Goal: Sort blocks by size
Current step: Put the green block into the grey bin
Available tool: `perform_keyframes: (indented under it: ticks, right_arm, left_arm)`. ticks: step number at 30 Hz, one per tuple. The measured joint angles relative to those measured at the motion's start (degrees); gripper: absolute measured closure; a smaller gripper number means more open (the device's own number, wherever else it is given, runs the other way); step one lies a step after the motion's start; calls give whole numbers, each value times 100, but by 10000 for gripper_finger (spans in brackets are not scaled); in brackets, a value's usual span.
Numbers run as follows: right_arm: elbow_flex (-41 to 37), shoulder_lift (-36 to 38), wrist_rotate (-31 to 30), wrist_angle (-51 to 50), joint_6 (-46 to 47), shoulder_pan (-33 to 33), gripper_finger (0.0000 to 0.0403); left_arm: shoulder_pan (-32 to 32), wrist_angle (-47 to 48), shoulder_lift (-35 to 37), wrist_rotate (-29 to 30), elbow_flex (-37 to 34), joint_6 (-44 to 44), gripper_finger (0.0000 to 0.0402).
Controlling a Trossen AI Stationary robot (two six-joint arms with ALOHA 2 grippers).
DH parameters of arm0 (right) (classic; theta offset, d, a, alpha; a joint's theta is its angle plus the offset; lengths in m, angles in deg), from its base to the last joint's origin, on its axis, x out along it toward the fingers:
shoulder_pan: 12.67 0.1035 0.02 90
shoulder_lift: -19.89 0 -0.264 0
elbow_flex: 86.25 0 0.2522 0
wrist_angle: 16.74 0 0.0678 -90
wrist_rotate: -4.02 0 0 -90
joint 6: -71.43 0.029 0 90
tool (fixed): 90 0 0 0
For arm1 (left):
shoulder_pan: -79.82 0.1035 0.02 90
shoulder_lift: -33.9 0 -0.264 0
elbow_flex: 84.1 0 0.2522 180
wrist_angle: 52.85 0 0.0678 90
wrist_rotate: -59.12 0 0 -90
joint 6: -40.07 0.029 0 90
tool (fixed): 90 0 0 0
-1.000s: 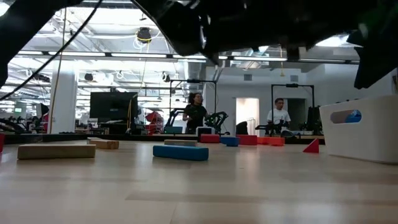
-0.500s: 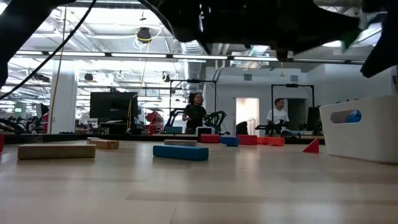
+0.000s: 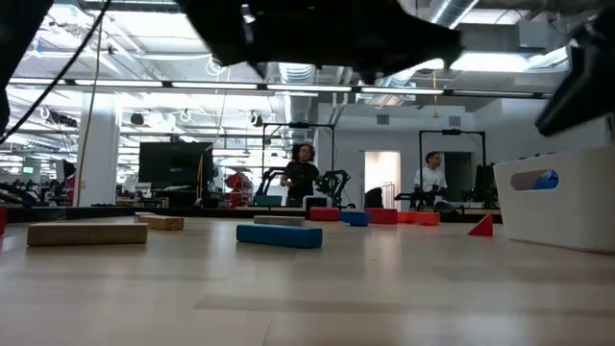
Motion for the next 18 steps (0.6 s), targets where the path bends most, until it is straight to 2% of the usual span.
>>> perform_keyframes:
  ticks: [4,8,14,18]
  right_arm:
    - [611,-323,-875,73,-1578,-95,226]
    - [1167,-606,-1480,401,-3255,-282,215]
    - [1856,-766,-1511,1199,-5093,-688,170]
    - [2072,-763,-1473,1581,-6035,-835,137]
  left_arm:
    - [95,-53,422,-15,-610,-385,281]
    - [216,-266,714,-520,-982,-1080,281]
    - [353,-293,813,-1306,-1068,-1980,281]
    - [357,-371,815,-1542,-1068,-2211,281]
